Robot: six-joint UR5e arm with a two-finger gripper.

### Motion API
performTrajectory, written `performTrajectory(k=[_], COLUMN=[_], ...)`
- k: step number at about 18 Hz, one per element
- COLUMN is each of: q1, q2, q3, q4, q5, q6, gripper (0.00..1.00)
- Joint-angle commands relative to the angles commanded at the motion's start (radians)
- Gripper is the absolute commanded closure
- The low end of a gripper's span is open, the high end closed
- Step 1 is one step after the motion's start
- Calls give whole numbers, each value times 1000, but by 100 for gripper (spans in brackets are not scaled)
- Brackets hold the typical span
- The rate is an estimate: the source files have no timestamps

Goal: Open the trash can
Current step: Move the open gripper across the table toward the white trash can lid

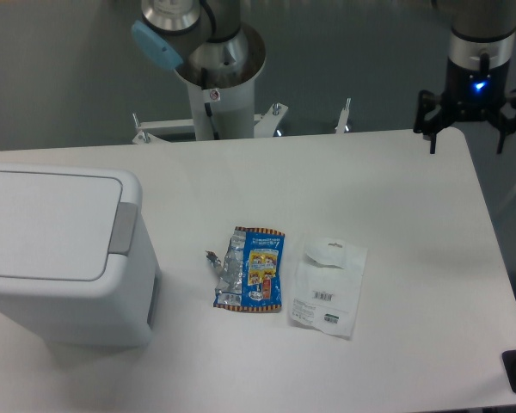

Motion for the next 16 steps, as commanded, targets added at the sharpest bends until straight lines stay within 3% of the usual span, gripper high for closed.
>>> performTrajectory(k=[8,16], q1=[-20,-146], q2=[43,46], q3=[-32,-28], q4=[2,8], q5=[-11,-92], q6=[-17,-397], gripper=[0,0])
